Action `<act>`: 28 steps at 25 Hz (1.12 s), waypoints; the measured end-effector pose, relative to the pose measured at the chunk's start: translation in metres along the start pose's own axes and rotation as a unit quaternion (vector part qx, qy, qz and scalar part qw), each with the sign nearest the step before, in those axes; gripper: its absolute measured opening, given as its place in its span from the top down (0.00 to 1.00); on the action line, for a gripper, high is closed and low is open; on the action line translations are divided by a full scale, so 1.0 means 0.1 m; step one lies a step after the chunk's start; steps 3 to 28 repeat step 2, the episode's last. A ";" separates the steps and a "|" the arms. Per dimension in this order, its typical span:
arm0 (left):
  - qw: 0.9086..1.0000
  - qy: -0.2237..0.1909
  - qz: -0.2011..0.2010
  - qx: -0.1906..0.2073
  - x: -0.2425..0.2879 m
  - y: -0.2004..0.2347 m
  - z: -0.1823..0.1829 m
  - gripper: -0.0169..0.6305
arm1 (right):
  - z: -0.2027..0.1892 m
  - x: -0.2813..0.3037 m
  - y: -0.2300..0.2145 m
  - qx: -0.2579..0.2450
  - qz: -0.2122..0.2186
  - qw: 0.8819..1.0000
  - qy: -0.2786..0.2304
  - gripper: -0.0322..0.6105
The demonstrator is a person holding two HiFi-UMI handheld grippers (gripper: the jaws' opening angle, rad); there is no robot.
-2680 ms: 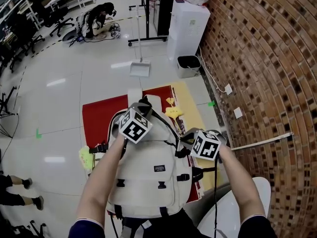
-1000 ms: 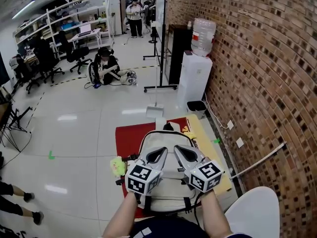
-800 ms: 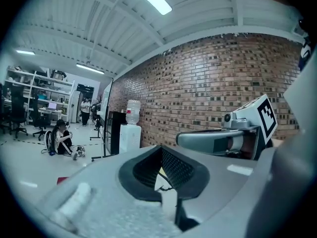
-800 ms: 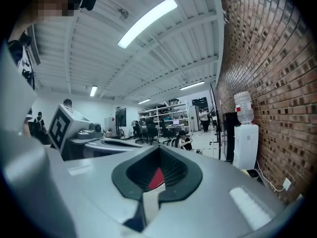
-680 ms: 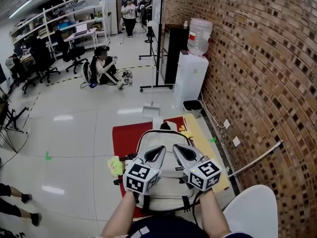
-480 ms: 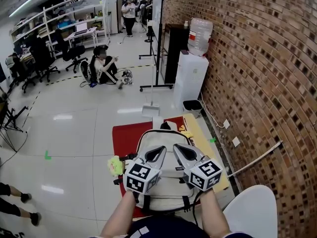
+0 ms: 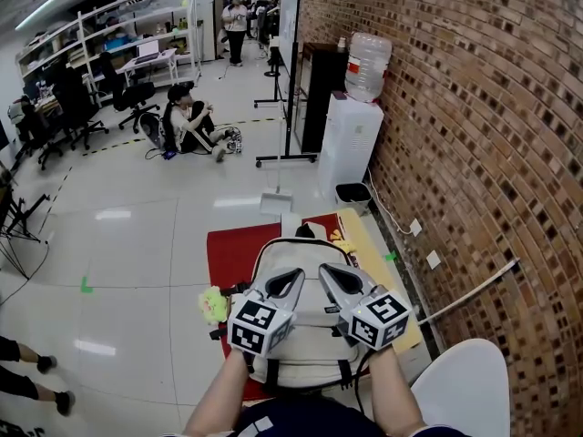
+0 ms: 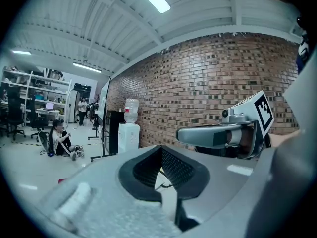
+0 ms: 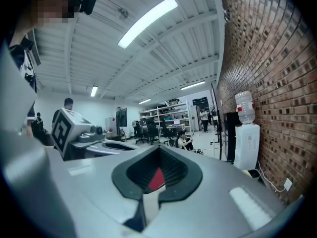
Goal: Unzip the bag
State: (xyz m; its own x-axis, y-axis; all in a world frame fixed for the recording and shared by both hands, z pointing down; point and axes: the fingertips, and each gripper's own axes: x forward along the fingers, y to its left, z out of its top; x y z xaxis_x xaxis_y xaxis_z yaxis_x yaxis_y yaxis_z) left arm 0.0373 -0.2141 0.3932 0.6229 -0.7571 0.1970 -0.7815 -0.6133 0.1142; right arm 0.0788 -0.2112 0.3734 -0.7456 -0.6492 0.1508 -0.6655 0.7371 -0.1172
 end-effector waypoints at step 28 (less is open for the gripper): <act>1.000 0.002 -0.001 0.000 -0.01 0.01 -0.02 0.97 | 0.00 0.01 0.01 0.001 0.000 1.000 -0.001 0.94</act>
